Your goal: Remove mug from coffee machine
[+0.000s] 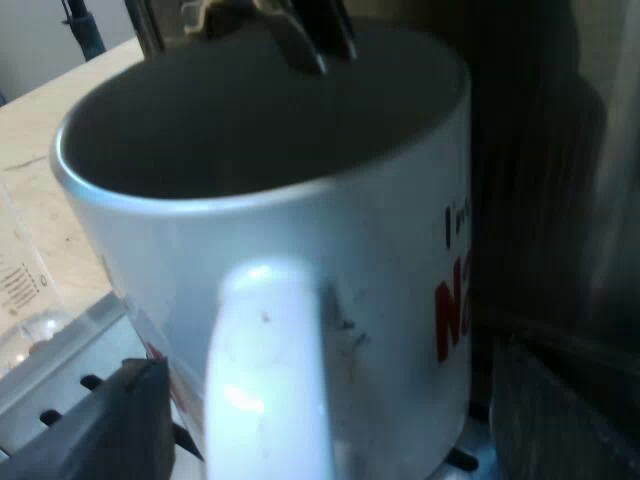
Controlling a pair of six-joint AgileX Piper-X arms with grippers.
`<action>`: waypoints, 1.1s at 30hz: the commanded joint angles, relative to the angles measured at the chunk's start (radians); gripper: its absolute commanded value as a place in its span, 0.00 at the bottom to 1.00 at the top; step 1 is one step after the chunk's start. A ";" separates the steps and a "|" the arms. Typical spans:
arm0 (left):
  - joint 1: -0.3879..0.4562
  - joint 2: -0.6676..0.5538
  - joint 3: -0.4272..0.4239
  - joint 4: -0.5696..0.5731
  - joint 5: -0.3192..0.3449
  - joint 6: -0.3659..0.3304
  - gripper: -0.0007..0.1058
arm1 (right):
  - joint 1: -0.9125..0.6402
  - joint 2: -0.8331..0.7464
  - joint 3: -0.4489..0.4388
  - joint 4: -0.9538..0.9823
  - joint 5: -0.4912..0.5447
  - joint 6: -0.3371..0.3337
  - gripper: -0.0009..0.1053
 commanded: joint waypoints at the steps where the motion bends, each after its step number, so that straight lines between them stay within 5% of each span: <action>1: -0.005 0.001 0.005 -0.015 0.008 0.005 0.82 | 0.000 -0.001 -0.008 0.025 -0.011 -0.010 0.61; 5: -0.005 0.001 0.005 -0.015 0.008 0.005 0.82 | 0.000 -0.001 -0.008 0.028 -0.011 0.002 0.46; 10: -0.005 0.001 0.005 -0.015 0.008 0.005 0.82 | 0.003 -0.001 -0.008 0.025 -0.011 0.047 0.12; 13: -0.005 0.001 0.005 -0.015 0.008 0.005 0.82 | 0.009 -0.009 -0.008 0.027 -0.011 0.045 0.01; 33: -0.005 0.001 0.005 -0.015 0.008 0.005 0.82 | 0.022 -0.168 -0.008 0.383 -0.011 0.043 0.01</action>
